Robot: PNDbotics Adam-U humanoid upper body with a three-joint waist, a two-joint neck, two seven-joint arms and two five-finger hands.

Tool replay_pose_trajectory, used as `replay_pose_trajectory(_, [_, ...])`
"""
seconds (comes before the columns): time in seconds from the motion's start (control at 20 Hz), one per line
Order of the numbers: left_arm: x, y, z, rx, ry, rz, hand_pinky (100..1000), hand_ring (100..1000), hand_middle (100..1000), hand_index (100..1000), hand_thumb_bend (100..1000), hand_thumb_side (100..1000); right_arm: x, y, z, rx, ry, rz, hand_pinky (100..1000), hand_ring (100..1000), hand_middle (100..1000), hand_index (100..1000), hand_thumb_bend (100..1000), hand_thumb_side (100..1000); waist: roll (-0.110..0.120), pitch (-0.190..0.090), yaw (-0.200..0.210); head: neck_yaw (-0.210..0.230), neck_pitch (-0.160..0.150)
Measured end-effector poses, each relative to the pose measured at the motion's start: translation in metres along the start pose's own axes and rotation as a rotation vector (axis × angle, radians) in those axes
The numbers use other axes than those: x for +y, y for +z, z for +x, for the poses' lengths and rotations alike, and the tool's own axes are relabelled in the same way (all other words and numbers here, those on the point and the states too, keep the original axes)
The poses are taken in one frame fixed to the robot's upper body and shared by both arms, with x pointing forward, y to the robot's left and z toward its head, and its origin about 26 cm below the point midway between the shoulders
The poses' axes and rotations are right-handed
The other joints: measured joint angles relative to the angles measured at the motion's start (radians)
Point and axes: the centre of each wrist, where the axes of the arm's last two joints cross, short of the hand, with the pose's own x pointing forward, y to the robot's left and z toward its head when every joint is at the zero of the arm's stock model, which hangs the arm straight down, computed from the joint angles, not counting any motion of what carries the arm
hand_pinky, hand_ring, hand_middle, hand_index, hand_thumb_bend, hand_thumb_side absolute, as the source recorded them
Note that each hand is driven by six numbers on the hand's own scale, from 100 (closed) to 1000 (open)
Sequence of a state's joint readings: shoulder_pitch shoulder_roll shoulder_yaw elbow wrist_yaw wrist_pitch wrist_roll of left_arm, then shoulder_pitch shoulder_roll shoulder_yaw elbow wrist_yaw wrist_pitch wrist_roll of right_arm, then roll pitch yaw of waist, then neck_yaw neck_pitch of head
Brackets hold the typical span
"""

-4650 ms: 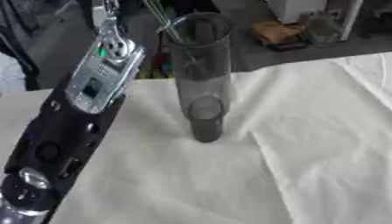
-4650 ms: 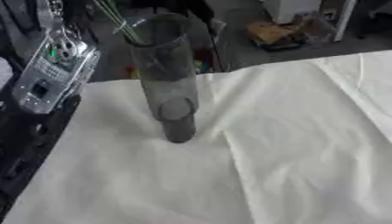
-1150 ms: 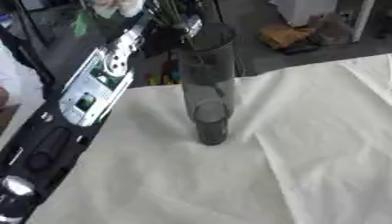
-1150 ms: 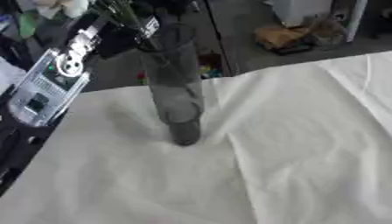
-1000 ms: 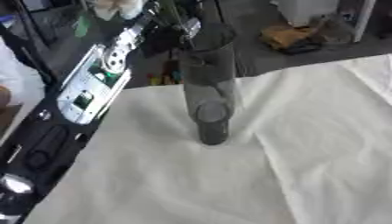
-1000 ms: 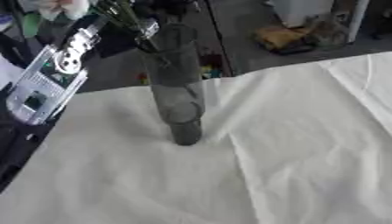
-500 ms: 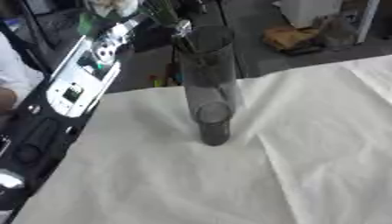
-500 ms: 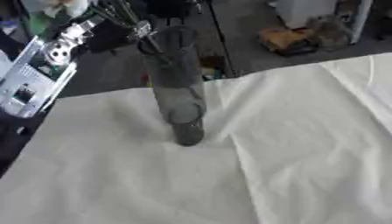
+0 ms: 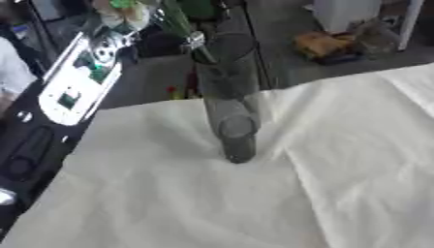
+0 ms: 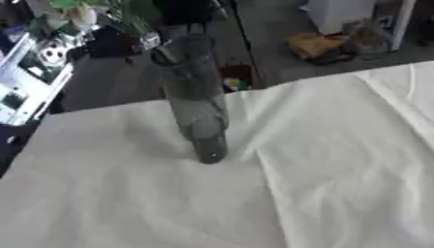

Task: Arrange flowers into the vase.

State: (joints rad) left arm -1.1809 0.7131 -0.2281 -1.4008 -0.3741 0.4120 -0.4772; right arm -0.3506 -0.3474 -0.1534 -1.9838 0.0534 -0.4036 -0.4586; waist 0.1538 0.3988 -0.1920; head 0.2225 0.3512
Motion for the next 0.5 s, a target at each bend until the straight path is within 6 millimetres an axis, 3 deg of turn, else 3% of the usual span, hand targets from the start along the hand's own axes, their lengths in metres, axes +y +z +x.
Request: replay_pose_trajectory(0.5, [0.0034,0.0010,-0.0005,0.007,-0.038,-0.037,833,988,938,1000,399,713,-0.0001,0.0001,0.0000,0.004,0.000,0.001,883,864,755,910,100,1000,0.006,0.000,-0.004,0.002,-0.001])
